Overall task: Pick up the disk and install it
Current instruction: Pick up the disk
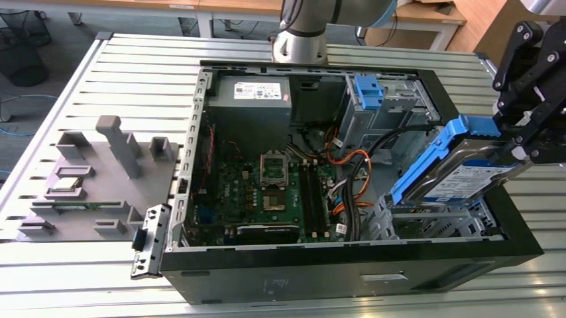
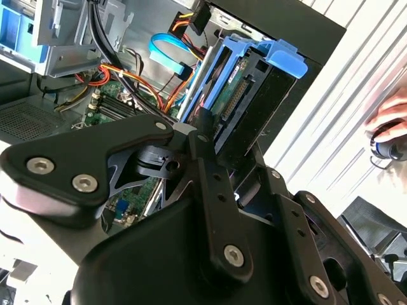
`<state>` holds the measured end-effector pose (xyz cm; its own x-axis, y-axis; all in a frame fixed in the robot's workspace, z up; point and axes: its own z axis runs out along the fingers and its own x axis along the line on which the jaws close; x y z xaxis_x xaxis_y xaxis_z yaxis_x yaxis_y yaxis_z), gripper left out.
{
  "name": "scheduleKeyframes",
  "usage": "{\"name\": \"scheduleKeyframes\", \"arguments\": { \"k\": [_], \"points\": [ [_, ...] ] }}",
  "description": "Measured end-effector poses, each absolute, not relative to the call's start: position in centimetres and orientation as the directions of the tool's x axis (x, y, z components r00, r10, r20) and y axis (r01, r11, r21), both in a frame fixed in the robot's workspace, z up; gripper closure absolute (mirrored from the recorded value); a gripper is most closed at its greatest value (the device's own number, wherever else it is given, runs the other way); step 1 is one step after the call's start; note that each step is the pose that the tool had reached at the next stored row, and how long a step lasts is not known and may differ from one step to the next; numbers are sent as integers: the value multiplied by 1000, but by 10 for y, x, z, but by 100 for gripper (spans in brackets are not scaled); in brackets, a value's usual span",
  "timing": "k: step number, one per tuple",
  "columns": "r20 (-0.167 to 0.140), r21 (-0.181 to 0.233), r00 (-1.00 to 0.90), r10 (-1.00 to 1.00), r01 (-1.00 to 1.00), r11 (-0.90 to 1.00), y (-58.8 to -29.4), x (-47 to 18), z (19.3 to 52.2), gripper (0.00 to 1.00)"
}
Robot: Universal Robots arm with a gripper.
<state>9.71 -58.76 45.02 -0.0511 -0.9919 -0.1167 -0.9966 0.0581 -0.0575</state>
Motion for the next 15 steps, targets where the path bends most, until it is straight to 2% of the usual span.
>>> {"name": "scheduleKeyframes", "arguments": {
  "k": [15],
  "points": [
    [-117, -58, -52, -992, -997, 59, -587, 95, 447, 65]
  ]
}}
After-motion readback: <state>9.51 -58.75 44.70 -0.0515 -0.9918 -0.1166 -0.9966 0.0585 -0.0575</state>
